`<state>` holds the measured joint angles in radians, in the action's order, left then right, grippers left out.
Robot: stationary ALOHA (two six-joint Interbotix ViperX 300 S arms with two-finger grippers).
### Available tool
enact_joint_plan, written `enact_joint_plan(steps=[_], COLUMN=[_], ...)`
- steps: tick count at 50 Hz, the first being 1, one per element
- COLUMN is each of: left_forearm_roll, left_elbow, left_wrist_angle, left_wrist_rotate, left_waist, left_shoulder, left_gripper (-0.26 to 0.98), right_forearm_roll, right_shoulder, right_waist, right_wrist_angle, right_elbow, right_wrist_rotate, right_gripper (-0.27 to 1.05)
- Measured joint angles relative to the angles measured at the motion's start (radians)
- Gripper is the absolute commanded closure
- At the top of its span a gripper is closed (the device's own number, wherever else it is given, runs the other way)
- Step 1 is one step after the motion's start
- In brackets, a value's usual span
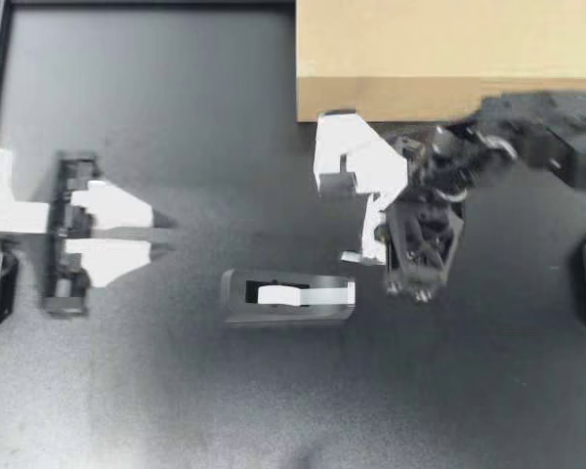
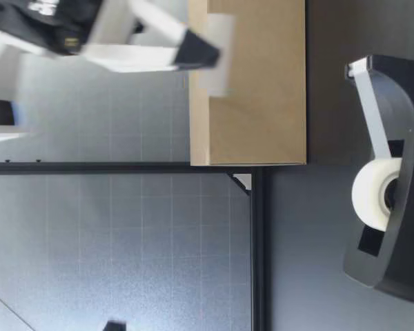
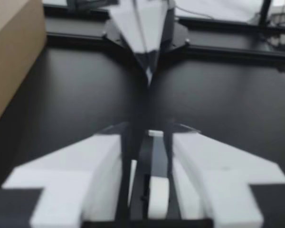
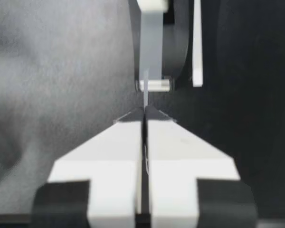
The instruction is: Cut a small piece of tape from the tape dispenser then place it on the cardboard box's edge.
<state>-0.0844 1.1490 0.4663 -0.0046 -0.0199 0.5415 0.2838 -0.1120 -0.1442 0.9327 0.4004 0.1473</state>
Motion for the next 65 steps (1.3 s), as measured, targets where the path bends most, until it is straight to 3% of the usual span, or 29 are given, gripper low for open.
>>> enact_joint_plan(steps=[10, 19, 42, 65], left_forearm_roll=[-0.002, 0.000, -0.002, 0.000], left_elbow=[-0.055, -0.078, -0.143, -0.156], left_wrist_angle=[0.029, 0.120, 0.189, 0.189], left_wrist_rotate=[0.000, 0.003, 0.018, 0.020], left_waist=[0.000, 0.000, -0.002, -0.002], left_shoulder=[-0.094, -0.156, -0.272, -0.288], left_gripper=[0.34, 0.34, 0.34, 0.35], right_forearm_roll=[-0.192, -0.268, -0.322, -0.336], right_shoulder=[-0.003, 0.026, 0.146, 0.179], right_waist=[0.083, 0.112, 0.112, 0.114], right_wrist_angle=[-0.014, -0.035, -0.028, -0.018], right_elbow=[-0.092, -0.164, -0.304, -0.354], right_wrist_rotate=[-0.110, -0.137, -0.133, -0.133], right_gripper=[0.89, 0.89, 0.89, 0.89])
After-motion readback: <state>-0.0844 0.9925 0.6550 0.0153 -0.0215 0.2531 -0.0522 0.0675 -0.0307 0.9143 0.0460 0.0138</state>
